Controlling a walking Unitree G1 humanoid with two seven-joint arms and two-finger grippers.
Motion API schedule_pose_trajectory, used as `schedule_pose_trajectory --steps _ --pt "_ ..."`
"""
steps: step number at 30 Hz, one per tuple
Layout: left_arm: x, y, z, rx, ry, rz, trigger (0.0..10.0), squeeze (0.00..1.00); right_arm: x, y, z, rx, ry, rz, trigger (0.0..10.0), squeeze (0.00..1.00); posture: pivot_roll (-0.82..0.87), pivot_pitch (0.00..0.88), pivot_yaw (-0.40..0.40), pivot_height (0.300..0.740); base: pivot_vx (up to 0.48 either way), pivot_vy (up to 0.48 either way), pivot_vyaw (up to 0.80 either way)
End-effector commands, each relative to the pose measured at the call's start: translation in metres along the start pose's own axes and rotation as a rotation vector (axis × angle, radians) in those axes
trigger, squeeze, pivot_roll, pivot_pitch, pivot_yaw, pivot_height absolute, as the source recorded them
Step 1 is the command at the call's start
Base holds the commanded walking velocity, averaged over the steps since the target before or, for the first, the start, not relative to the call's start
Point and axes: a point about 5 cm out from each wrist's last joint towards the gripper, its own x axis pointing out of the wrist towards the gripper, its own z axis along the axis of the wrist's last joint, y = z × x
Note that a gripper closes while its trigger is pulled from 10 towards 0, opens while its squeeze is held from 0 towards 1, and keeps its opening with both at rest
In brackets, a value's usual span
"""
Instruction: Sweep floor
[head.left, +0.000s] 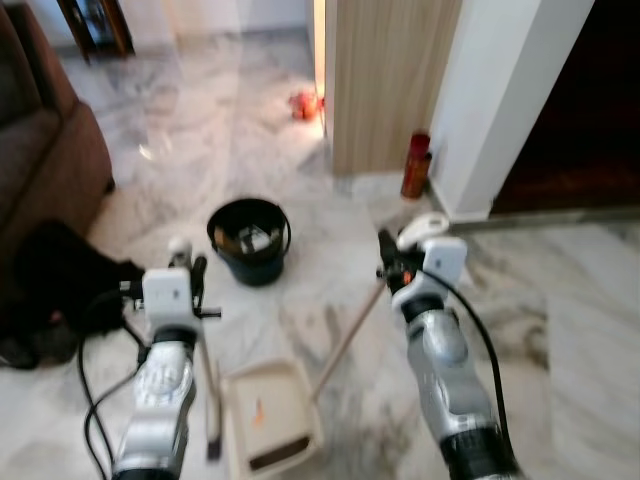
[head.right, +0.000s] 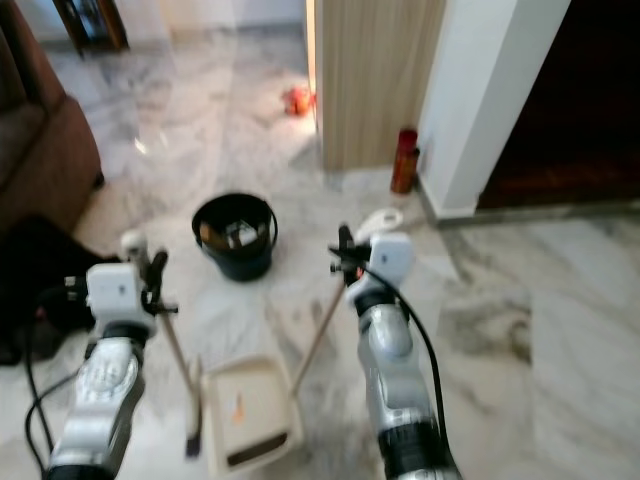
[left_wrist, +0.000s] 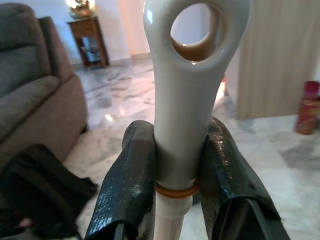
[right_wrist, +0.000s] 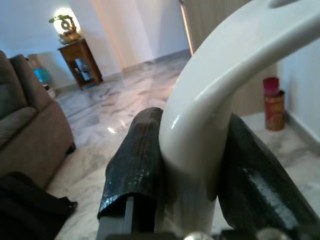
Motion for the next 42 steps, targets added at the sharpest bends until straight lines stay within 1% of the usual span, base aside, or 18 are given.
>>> schedule_pose_trajectory --steps 1,6,22,24,33,39,42 --pt "0.0027 -0.0038 0.0104 -0.008 -0.049 -0.009 10.0 0.00 0.0021 -0.0006 0.0096 -0.034 -0.042 0.012 10.0 0.00 0.11 0.075 0.043 0.740 0.315 0.000 0.00" --pt "0.0023 -0.0034 0.0106 -0.010 -0.048 -0.009 10.0 0.00 0.0018 0.0023 0.0105 -0.040 -0.047 0.026 10.0 0.00 0.11 0.081 0.042 0.740 0.316 0.000 0.08" --pt "0.0029 -0.0032 0.0107 -0.009 -0.049 -0.003 10.0 0.00 0.0017 0.0001 0.0111 -0.026 -0.046 0.027 10.0 0.00 0.11 0.088 0.037 0.740 0.318 0.000 0.03" --pt "0.0028 -0.0030 0.0106 -0.008 -0.050 0.001 10.0 0.00 0.0016 0.0001 0.0114 -0.047 -0.047 0.038 10.0 0.00 0.11 0.090 0.036 0.740 0.321 0.000 0.00" --pt "0.0026 -0.0030 0.0107 -0.009 -0.050 0.002 10.0 0.00 0.0020 -0.0007 0.0130 -0.043 -0.055 0.036 10.0 0.00 0.11 0.089 0.036 0.740 0.322 0.000 0.62" --pt "0.0026 -0.0028 0.0106 -0.009 -0.050 0.005 10.0 0.00 0.0016 -0.0024 0.0130 -0.046 -0.054 0.035 10.0 0.00 0.11 0.089 0.036 0.740 0.323 0.000 0.00" --pt "0.0027 -0.0032 0.0107 -0.009 -0.050 0.005 10.0 0.00 0.0018 -0.0022 0.0139 -0.049 -0.058 0.039 10.0 0.00 0.11 0.091 0.035 0.740 0.324 0.000 0.56"
